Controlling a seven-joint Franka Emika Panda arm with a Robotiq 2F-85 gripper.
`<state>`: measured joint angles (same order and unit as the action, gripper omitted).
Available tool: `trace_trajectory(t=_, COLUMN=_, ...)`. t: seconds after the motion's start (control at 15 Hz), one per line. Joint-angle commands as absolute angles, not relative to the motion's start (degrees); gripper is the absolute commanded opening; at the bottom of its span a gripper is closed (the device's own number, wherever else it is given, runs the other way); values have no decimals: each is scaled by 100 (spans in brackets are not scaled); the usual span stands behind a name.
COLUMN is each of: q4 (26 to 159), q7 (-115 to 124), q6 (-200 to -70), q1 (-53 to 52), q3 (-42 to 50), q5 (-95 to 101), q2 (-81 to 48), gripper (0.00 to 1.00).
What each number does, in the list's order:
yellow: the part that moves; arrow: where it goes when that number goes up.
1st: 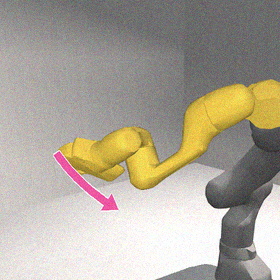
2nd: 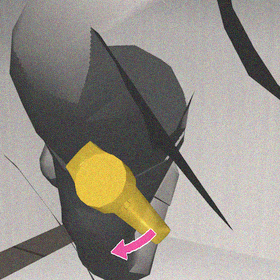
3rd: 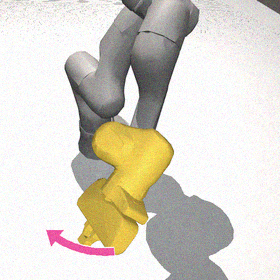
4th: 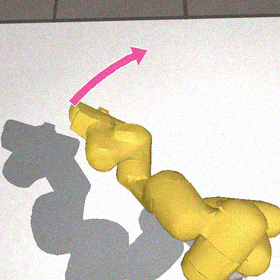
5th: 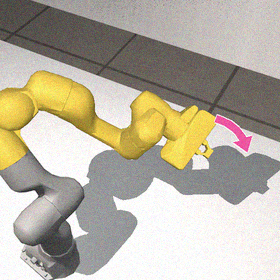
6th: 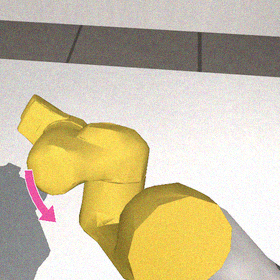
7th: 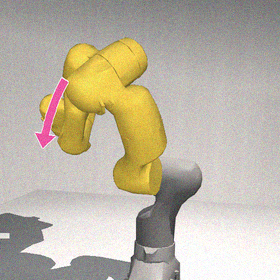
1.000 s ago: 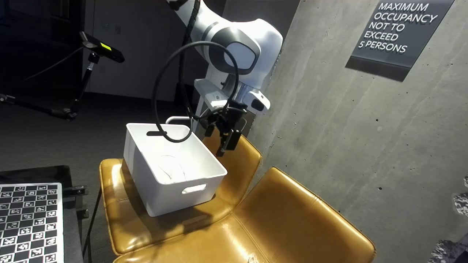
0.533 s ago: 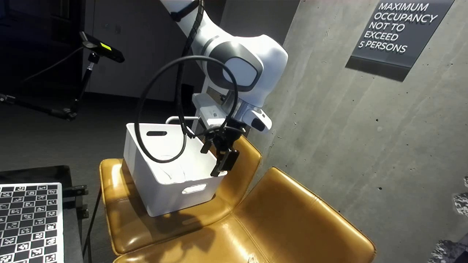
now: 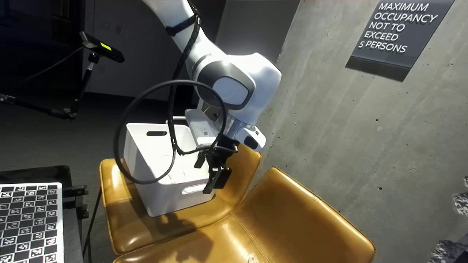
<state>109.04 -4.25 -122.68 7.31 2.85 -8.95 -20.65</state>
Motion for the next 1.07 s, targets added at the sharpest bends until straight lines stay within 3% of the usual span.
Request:
trace_trajectory(t=0.0, q4=10961, q7=-508, q6=-12657, q1=771, q3=369, q5=-798, q2=-2268, gripper=100)
trace_trajectory(t=1.0, q4=10453, q7=-717, q6=-13123, q1=1433, q3=783, q5=-671, q2=-3479, gripper=100)
